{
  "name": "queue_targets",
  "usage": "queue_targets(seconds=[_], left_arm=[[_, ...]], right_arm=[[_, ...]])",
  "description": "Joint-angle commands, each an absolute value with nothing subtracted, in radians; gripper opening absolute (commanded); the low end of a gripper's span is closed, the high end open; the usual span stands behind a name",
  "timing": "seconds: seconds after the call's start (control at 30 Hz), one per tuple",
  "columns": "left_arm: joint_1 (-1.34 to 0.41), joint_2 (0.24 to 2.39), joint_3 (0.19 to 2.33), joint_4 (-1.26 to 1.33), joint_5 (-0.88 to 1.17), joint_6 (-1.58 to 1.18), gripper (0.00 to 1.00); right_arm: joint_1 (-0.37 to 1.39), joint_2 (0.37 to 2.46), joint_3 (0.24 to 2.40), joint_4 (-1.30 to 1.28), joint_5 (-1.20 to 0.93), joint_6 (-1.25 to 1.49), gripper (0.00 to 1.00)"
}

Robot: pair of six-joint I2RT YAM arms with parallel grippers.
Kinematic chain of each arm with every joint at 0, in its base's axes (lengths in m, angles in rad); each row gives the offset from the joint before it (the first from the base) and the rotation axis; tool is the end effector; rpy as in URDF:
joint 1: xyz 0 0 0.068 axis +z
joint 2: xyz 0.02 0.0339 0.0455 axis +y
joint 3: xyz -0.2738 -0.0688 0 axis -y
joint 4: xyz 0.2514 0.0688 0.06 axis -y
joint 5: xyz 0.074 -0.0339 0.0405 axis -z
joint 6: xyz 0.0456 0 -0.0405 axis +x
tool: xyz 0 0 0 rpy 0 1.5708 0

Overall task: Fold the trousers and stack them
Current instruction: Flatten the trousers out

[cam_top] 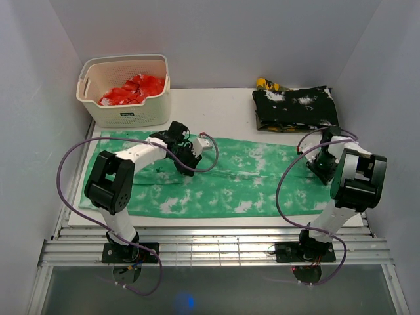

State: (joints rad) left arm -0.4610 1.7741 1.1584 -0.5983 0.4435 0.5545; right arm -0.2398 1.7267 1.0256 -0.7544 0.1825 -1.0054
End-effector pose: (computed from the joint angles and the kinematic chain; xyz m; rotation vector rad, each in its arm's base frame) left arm 0.3096 -0.1756 0.1775 1.4130 2.3131 -0.5871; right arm 0.2962 -0.0810 0.1496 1.1466 -2.8916 0.3359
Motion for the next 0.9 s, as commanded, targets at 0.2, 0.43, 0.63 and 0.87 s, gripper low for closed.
queue_targets(seconds=[0.2,0.43,0.63,0.87], left_arm=[[-0.341,1.623,1.233,-0.669,0.567,0.445,0.7],[-0.046,1.578,1.21,-0.727,0.531,0.406,0.69],[0.19,1.608,1.152,-0.721,0.402,0.446,0.68],[0.347,1.641,1.057,-0.703,0.31,0.514,0.66]], right_arm=[[-0.215,1.707,1.328,-0.882,-0.07,-1.008,0.43],[-0.112,1.752,1.411,-0.886,-0.183,-0.85,0.44],[-0.006,1.83,1.289,-0.691,-0.108,-0.73,0.47],[-0.049,1.861,1.051,-0.554,0.072,-0.821,0.43]])
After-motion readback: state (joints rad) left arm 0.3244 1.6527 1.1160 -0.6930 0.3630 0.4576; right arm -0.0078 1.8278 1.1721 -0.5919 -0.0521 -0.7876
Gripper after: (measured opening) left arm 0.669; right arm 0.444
